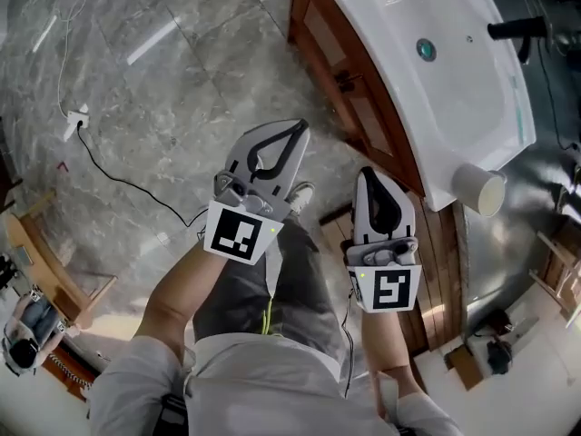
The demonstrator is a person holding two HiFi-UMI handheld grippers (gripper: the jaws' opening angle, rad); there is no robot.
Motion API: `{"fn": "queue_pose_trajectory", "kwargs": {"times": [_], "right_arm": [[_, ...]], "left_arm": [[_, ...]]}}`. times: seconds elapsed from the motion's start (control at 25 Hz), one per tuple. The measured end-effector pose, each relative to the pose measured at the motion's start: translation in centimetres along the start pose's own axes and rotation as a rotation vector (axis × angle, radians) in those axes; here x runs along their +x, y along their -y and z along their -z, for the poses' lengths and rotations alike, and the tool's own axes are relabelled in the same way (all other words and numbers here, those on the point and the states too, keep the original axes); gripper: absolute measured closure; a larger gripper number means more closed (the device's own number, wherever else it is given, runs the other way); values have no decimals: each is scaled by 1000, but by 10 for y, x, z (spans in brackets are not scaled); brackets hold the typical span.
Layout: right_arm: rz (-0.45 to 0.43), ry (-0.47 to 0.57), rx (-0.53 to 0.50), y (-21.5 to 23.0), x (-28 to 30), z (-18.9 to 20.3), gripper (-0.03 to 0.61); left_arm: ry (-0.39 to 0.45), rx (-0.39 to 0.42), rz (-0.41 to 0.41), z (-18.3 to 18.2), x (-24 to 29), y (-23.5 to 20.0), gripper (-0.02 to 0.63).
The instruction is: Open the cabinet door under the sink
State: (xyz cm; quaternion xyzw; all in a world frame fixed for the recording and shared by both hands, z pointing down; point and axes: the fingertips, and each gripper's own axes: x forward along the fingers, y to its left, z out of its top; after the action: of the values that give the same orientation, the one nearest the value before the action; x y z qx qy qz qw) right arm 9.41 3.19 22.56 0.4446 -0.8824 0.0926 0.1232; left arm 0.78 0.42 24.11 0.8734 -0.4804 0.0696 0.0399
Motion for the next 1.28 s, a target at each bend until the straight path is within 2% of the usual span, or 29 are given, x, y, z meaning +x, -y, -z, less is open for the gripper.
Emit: {"fn": "queue_pose_trajectory", "kwargs": {"times": [0.28, 0.48, 0.52, 0.56, 1.0, 1.28], "right_arm": [[-22, 5, 17, 7, 37, 82, 545], [-4, -13, 29, 15, 58, 135, 545], [-2, -11, 31, 17, 62, 144, 544], [-1, -8, 32, 18, 66, 152, 545], [33, 32, 33, 30, 96, 212, 543], [40, 60, 26, 33, 113, 241, 544]], "left_arm": [[-24, -4, -4, 90, 34, -2, 607], [-40, 8, 34, 144, 53, 0, 607], [-40, 7, 40, 154, 57, 0, 593], [-41, 3, 45, 163, 61, -1, 522], [-39, 10, 65, 245, 102, -2, 517], [-18, 13, 69, 278, 130, -7, 528]]}}
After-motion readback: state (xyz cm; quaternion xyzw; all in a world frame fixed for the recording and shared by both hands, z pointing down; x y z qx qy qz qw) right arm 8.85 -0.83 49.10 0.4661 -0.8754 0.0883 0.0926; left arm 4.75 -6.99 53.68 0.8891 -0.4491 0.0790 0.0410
